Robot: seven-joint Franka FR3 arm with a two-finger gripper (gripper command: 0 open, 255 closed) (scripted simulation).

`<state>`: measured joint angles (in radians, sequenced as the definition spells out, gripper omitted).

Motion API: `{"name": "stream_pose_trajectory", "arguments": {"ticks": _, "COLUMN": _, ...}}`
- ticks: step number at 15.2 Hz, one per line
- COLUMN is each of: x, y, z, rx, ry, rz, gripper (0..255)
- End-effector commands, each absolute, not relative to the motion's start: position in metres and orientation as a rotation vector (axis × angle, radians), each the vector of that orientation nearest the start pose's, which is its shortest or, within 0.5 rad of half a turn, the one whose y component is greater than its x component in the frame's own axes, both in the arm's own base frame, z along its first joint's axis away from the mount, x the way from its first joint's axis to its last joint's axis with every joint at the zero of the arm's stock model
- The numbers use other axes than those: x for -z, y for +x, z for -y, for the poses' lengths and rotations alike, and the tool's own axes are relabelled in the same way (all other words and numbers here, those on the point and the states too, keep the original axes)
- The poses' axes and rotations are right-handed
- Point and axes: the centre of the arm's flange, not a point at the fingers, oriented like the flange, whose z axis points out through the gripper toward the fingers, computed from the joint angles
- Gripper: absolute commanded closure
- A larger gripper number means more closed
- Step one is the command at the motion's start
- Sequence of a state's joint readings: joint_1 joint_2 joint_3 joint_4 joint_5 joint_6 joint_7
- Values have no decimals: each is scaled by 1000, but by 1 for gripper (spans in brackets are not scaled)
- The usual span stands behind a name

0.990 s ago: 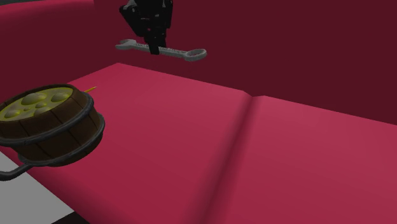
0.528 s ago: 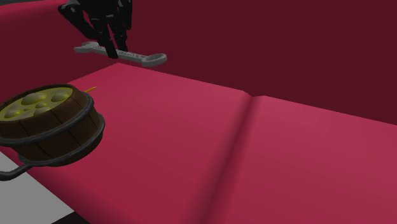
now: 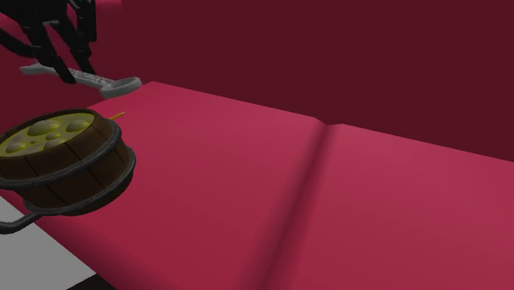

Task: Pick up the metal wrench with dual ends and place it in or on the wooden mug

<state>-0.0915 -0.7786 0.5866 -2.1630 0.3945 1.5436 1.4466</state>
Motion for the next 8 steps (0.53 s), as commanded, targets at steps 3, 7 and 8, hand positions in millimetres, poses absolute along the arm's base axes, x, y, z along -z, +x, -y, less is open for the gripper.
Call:
{"name": "stream_pose_trajectory", "arguments": {"ticks": 3, "x": -615, "y": 202, "z": -276, "rx": 64, "ry": -2672, "rz": -1565, "gripper": 255}}
{"name": "stream_pose_trajectory", "arguments": {"ticks": 7, "x": -615, "y": 157, "z": -283, "rx": 64, "ry": -2672, "rz": -1565, "gripper": 255}}
{"name": "stream_pose_trajectory", "arguments": {"ticks": 8, "x": -610, "y": 157, "z": -283, "rx": 64, "ry": -2672, "rz": -1565, "gripper": 255}}
